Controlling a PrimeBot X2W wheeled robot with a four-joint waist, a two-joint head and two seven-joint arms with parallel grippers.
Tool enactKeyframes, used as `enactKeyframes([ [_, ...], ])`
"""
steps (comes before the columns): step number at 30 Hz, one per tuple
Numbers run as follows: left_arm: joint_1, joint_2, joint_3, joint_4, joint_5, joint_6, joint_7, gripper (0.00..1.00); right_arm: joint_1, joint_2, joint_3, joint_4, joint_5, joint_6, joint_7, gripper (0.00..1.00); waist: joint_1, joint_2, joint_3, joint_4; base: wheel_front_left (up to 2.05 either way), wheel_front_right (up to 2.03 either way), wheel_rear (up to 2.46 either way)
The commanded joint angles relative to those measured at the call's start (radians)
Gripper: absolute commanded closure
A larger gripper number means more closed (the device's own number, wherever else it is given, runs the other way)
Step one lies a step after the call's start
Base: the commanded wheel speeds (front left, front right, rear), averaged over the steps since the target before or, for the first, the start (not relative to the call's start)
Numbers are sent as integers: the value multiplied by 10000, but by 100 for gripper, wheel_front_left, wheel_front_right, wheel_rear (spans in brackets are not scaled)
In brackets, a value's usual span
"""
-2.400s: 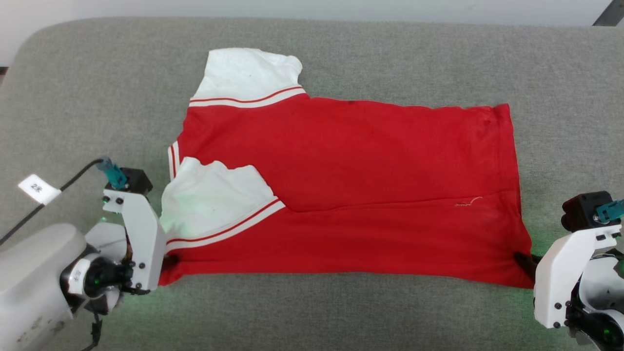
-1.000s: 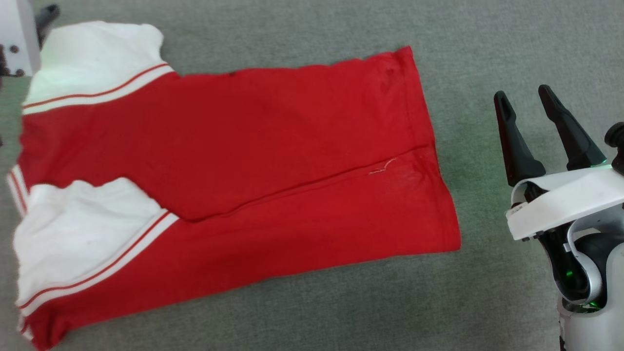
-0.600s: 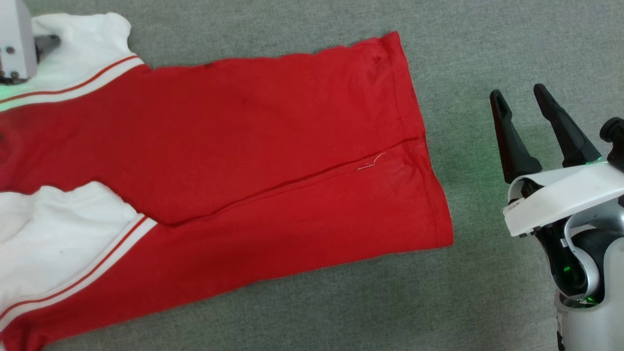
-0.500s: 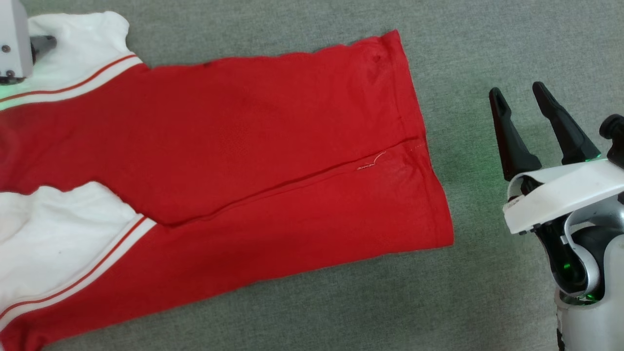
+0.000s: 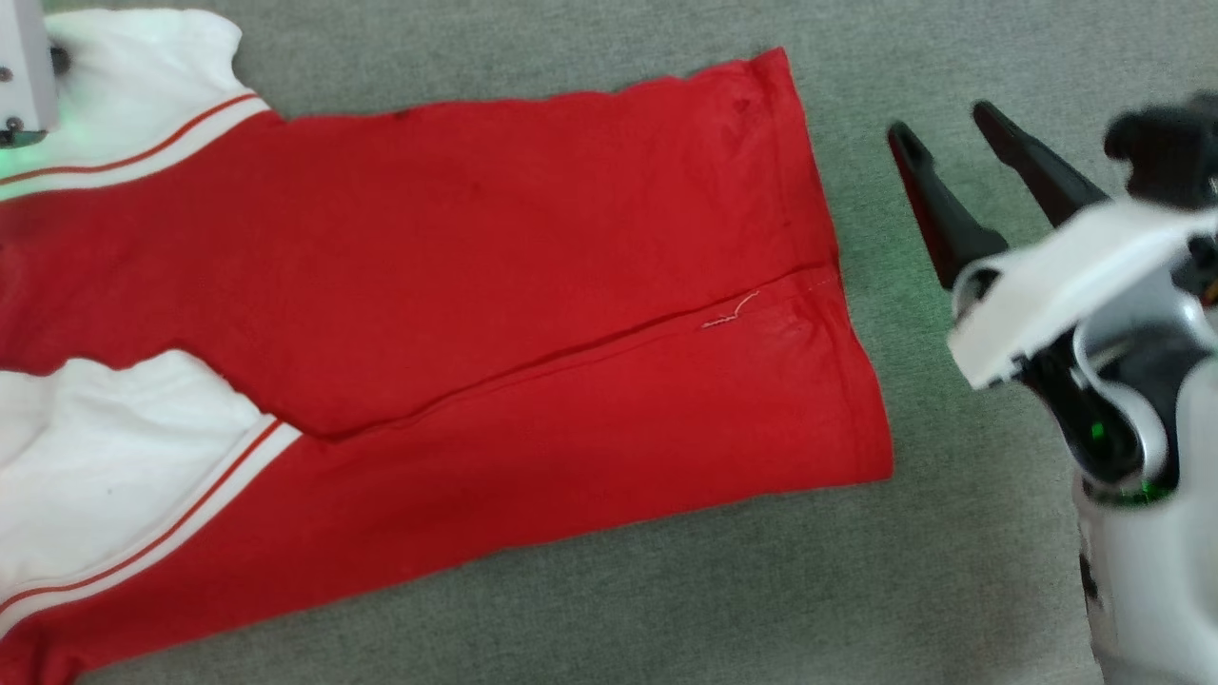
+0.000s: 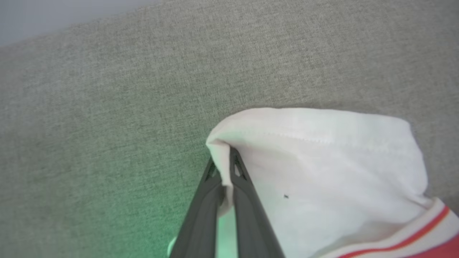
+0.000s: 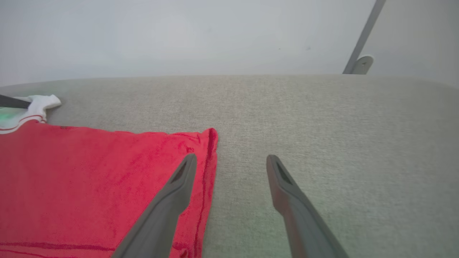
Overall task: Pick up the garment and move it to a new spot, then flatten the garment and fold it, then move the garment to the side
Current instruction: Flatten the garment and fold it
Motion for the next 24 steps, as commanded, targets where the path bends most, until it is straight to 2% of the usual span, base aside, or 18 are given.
enactKeyframes([
  [1,194,-177,-85,123,24,-3,-28,100,-609,27,114,330,139,-16,430,0,0,0,66,65,0,0,0],
  [6,117,-407,-121,239,6,-42,-69,100,-2134,141,424,1864,91,-16,1645,0,0,0,182,198,0,0,0],
  [12,-38,-623,-164,324,44,-67,-181,100,-3693,286,701,4194,-277,-16,2304,0,0,0,307,368,0,0,0],
  [18,-107,-745,-174,360,-10,-68,-272,100,-4649,384,1163,6311,49,-16,3082,0,0,0,361,474,0,0,0],
  [19,-120,-765,-179,364,-15,-70,-295,100,-4726,398,1259,6606,141,-16,3206,47,0,0,366,492,0,0,0],
  [20,-134,-776,-183,371,-21,-72,-325,100,-4808,413,1329,6829,196,-16,3267,69,0,0,373,510,0,0,0],
  [21,-139,-790,-171,376,-45,-74,-361,100,-4903,431,1399,7020,268,-15,3323,100,0,0,376,529,0,0,0],
  [24,-145,-832,-102,372,-107,-80,-491,100,-5163,444,1507,7427,449,-15,3342,100,0,0,348,606,0,0,0],
])
